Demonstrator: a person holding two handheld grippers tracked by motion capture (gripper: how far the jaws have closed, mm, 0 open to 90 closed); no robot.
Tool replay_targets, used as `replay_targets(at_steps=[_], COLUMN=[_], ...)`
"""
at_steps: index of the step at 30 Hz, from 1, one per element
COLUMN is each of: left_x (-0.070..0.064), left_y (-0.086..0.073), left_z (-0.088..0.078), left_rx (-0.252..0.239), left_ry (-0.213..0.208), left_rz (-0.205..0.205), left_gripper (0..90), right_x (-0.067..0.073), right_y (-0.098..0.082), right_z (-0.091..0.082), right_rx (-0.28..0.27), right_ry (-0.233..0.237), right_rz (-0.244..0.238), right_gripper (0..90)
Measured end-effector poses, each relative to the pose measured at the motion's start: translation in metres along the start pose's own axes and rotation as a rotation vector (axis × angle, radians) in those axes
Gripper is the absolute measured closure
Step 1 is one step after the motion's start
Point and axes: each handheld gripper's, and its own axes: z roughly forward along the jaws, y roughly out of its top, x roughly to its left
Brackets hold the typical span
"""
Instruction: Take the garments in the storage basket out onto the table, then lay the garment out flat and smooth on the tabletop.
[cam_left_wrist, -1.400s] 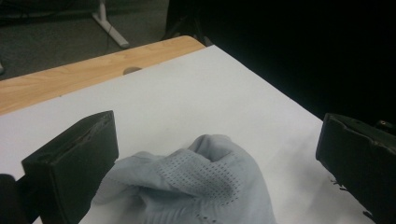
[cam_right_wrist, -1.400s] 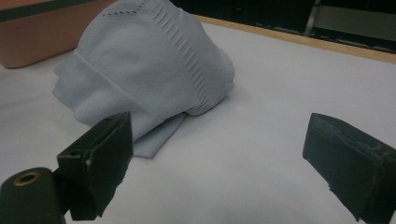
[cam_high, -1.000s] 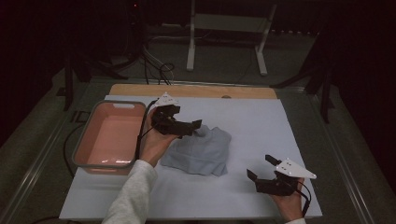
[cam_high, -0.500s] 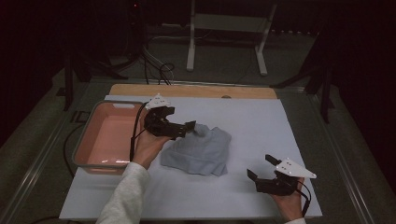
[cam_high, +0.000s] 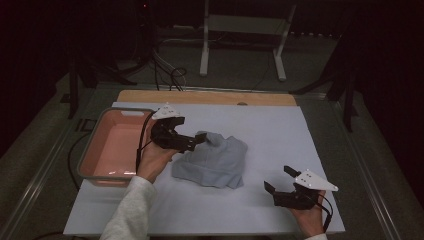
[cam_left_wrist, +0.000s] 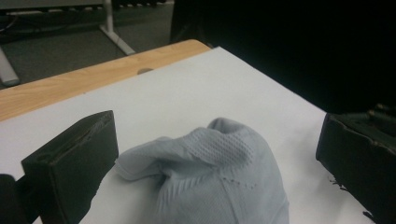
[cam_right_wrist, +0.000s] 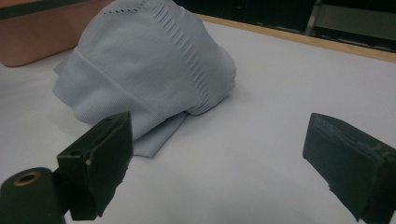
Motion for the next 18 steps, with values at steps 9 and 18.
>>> replay_targets(at_steps=[9,18], left_x=[-0.001,-0.003], left_y=[-0.003,-0.014], left_z=[-0.01,-0.014], left_rx=[-0.008,0.006], left_ry=[0.004,0.05], left_rz=[0.0,0.028], left_gripper=[0.3,0.3], right_x=[0.0,0.0], right_y=[0.0,0.0], right_z=[0.0,0.0], right_rx=[0.0,-0.001], right_ry=[0.0,-0.002], right_rz=[0.0,0.005], right_gripper=[8.9,8.9])
